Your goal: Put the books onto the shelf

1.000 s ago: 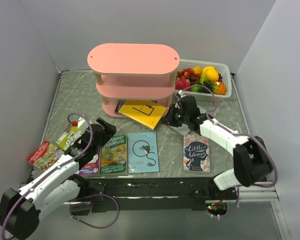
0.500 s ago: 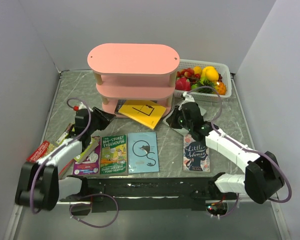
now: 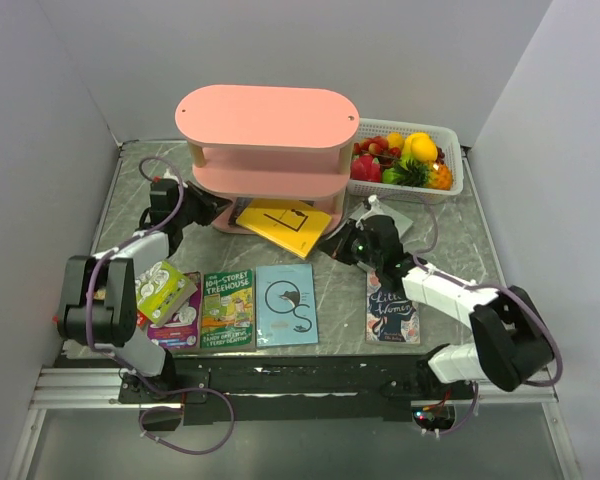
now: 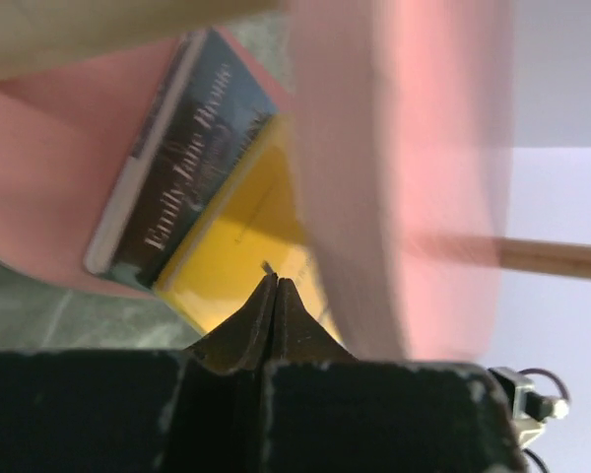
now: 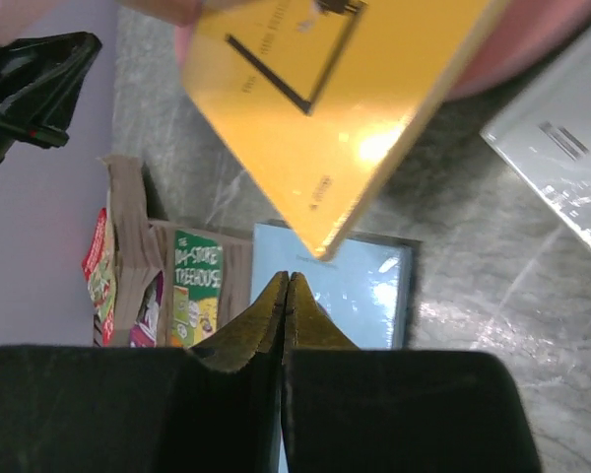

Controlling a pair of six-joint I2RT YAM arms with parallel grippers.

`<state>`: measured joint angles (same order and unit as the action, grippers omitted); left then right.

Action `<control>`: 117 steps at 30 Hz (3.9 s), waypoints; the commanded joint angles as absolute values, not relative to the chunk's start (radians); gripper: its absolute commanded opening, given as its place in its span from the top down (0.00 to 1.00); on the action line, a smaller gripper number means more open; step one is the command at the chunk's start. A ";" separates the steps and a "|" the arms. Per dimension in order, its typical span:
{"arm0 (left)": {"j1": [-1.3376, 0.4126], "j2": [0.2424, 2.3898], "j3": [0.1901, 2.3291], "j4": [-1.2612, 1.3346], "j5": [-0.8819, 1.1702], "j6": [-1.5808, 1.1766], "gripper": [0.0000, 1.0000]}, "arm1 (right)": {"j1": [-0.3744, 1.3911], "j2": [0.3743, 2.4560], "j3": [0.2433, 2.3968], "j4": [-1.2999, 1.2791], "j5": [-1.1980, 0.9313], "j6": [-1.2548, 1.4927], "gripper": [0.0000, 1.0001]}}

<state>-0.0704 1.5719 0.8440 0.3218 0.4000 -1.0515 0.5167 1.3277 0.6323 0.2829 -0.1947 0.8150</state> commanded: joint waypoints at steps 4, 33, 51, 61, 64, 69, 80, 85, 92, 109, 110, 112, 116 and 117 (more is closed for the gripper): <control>-0.061 1.700 0.945 0.279 0.408 -1.002 0.99 | 0.486 1.405 0.609 0.390 -0.181 0.950 1.00; -0.061 1.736 0.825 0.477 0.382 -1.150 0.99 | 0.463 1.655 0.543 0.752 -0.265 1.147 1.00; -0.083 1.798 0.870 0.483 0.406 -1.146 0.99 | 0.462 1.707 0.647 0.709 -0.294 1.109 1.00; -0.087 1.804 0.862 0.512 0.434 -1.147 0.99 | 0.462 1.735 0.732 0.654 -0.316 1.072 1.00; -0.089 1.799 0.856 0.517 0.436 -1.150 0.99 | 0.463 1.741 0.761 0.628 -0.322 1.062 1.00; -0.092 1.779 0.833 0.531 0.434 -1.157 0.99 | 0.463 1.767 0.827 0.589 -0.344 1.042 1.00; -0.092 1.720 0.782 0.523 0.426 -1.158 0.98 | 0.456 1.833 0.962 0.485 -0.374 0.997 1.00; -0.092 1.694 0.761 0.529 0.429 -1.166 0.99 | 0.440 1.850 0.988 0.463 -0.377 0.994 1.00; -0.095 1.686 0.752 0.534 0.433 -1.164 0.99 | 0.433 1.859 1.009 0.445 -0.380 0.980 1.00; -0.098 1.695 0.767 0.528 0.430 -1.167 0.99 | 0.413 1.894 1.069 0.402 -0.380 0.957 1.00; -0.098 1.697 0.769 0.529 0.431 -1.166 0.99 | 0.413 1.896 1.068 0.402 -0.382 0.957 1.00; -0.098 1.698 0.769 0.531 0.433 -1.167 0.99 | 0.413 1.898 1.059 0.410 -0.382 0.962 1.00; -0.098 1.707 0.794 0.509 0.433 -1.161 0.99 | 0.413 1.888 1.035 0.428 -0.383 0.965 1.00; -0.097 1.710 0.801 0.509 0.431 -1.160 0.99 | 0.416 1.885 1.031 0.429 -0.385 0.966 1.00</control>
